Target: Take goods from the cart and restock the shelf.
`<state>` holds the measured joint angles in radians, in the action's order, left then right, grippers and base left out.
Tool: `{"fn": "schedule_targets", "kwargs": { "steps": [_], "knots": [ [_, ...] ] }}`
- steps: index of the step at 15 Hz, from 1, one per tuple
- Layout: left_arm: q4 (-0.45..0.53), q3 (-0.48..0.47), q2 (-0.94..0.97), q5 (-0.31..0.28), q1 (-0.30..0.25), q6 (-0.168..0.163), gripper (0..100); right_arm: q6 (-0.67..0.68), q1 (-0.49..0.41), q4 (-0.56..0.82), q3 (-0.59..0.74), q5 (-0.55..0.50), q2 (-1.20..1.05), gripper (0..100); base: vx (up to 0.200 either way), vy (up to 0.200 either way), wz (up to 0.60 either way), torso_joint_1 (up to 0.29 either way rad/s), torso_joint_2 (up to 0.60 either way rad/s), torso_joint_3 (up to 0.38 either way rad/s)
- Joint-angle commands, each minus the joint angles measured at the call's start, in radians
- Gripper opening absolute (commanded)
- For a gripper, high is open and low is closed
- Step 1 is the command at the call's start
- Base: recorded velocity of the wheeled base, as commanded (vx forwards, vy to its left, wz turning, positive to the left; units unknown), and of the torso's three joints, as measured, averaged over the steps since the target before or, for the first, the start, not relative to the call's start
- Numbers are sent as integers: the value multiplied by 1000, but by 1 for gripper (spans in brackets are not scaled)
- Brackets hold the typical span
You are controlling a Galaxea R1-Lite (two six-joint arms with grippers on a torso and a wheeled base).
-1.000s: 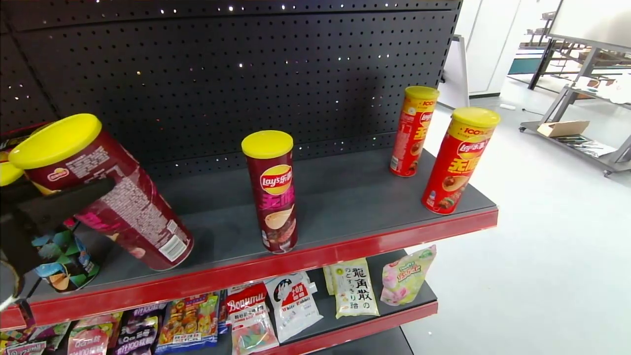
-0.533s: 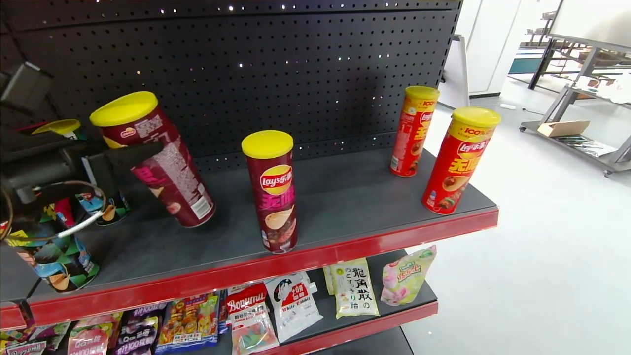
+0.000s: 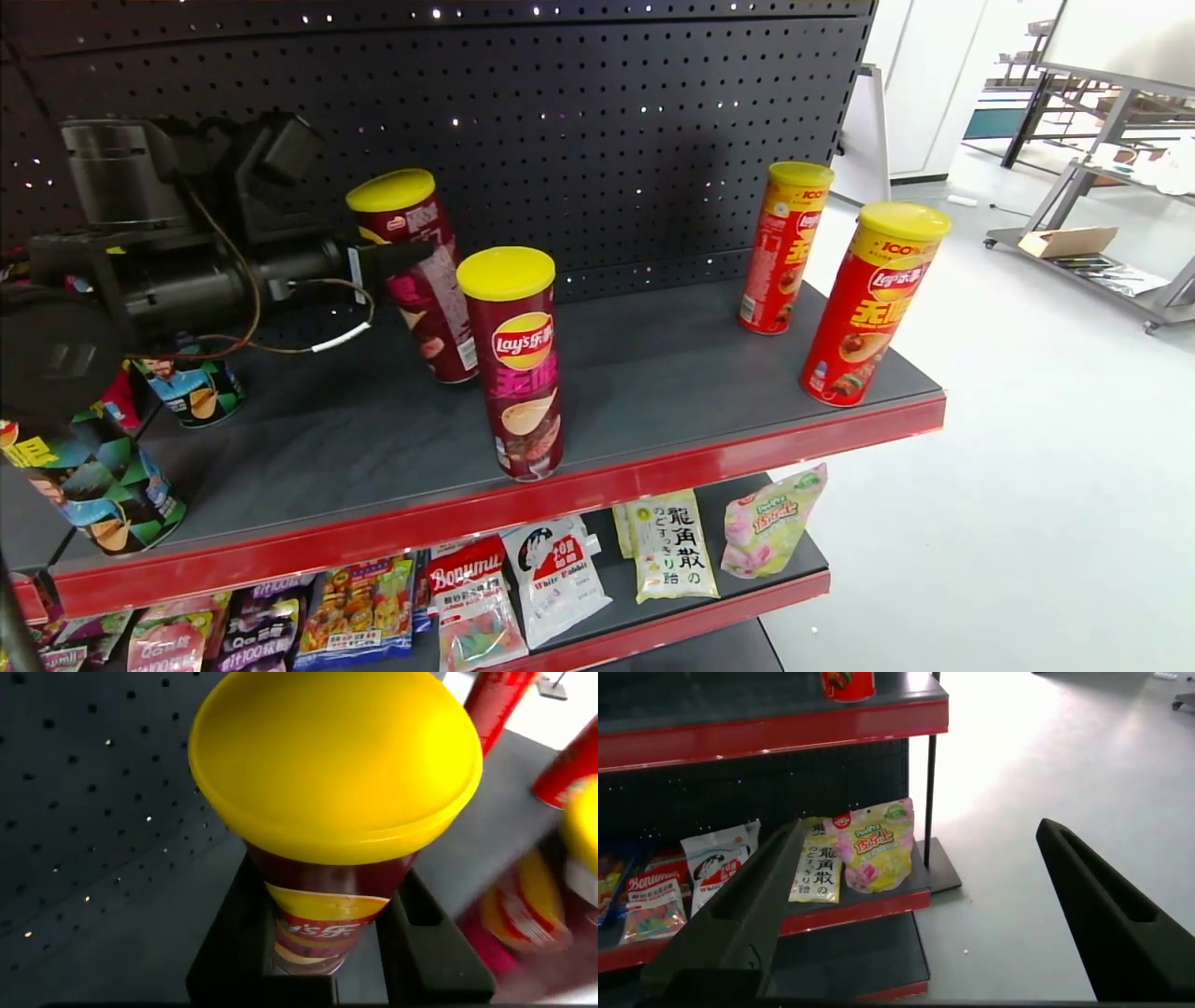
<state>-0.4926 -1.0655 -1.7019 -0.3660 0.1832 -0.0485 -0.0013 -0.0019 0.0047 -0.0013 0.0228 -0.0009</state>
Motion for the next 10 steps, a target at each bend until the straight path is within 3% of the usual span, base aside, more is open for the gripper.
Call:
{"fn": "schedule_targets", "kwargs": {
  "steps": [1,5,10],
  "knots": [
    [0,-80,-113,39,30,1,0,0,0,0,0,0,1,100,0,0,0,0,0,0],
    [2,-134,-163,104,81,4,0,0,0,0,0,0,1,100,0,0,0,0,0,0],
    [-3,-174,-205,108,82,7,0,0,0,0,0,0,1,100,0,0,0,0,0,0]
  ]
}}
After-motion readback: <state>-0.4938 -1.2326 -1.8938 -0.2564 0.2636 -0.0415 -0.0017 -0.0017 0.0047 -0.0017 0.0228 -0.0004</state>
